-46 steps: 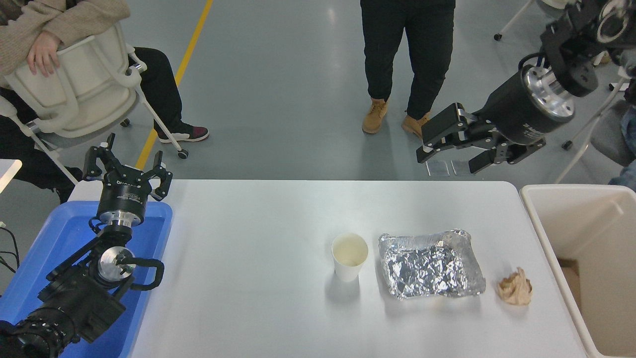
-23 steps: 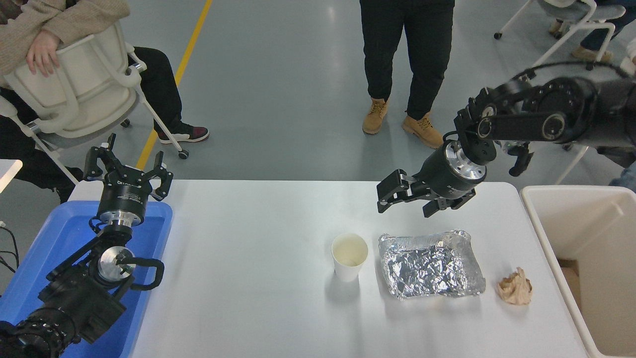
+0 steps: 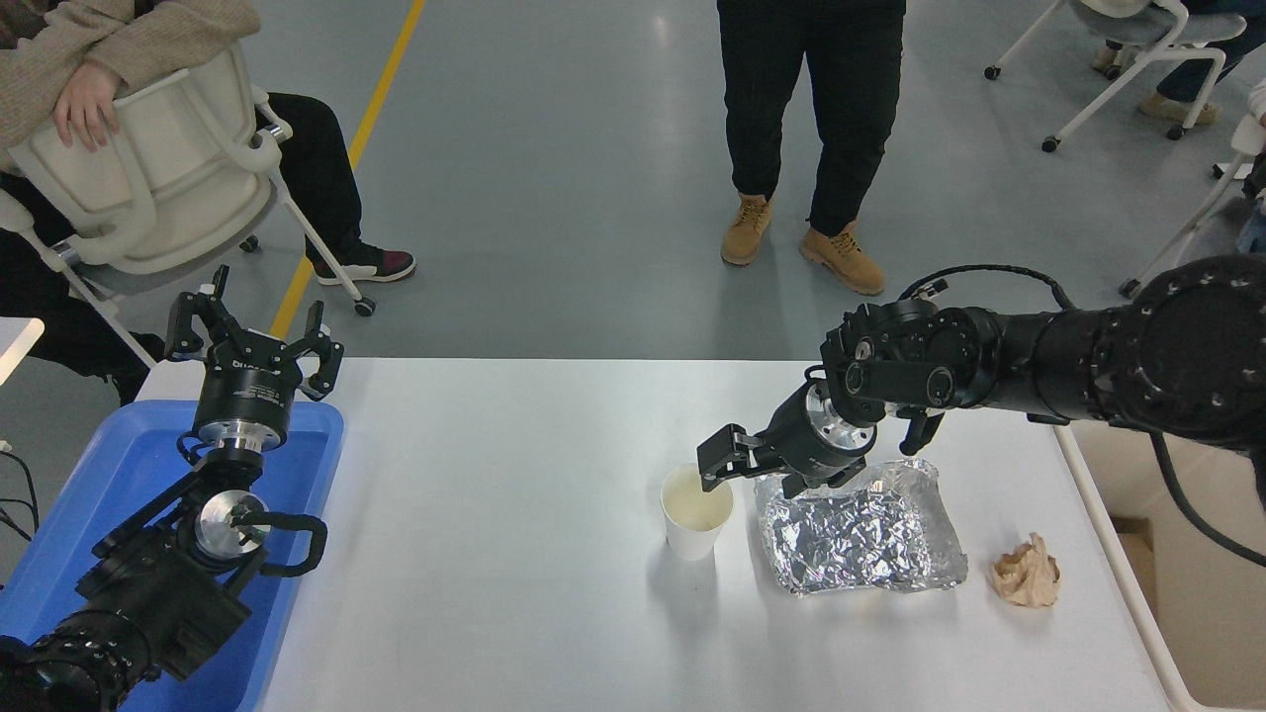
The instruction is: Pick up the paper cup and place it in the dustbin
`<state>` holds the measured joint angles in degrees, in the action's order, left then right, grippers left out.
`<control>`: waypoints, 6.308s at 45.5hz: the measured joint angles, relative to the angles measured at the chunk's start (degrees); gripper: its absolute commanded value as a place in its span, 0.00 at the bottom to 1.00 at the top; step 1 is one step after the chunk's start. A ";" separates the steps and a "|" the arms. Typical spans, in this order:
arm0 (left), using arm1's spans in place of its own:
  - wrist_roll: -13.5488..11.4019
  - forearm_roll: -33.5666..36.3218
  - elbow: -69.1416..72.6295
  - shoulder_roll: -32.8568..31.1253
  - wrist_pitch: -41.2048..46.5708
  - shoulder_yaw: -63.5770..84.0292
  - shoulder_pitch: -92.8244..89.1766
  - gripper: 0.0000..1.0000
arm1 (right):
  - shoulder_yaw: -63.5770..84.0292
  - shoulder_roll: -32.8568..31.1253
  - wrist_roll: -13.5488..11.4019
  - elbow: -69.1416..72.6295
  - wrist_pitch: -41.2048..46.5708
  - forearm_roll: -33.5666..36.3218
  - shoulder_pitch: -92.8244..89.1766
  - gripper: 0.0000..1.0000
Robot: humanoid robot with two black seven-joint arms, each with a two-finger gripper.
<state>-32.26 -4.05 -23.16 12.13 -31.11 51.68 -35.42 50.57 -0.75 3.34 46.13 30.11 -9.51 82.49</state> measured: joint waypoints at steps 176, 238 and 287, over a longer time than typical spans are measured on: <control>0.00 0.02 -0.01 0.07 0.00 0.00 0.08 0.99 | 12.78 -35.53 3.42 -32.28 -8.03 10.93 -3.27 0.00; 0.00 0.01 0.01 0.08 0.00 0.00 0.08 0.99 | -20.87 -26.90 -5.95 -42.58 -24.25 16.50 -49.66 1.00; 0.00 0.02 -0.02 0.07 0.00 0.00 0.01 0.99 | 1.06 -41.04 -5.65 -15.83 -13.63 13.55 -5.91 1.00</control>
<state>-32.25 -4.03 -23.18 12.20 -31.11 51.68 -35.41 51.63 -41.79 -2.31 30.30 16.49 4.04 76.58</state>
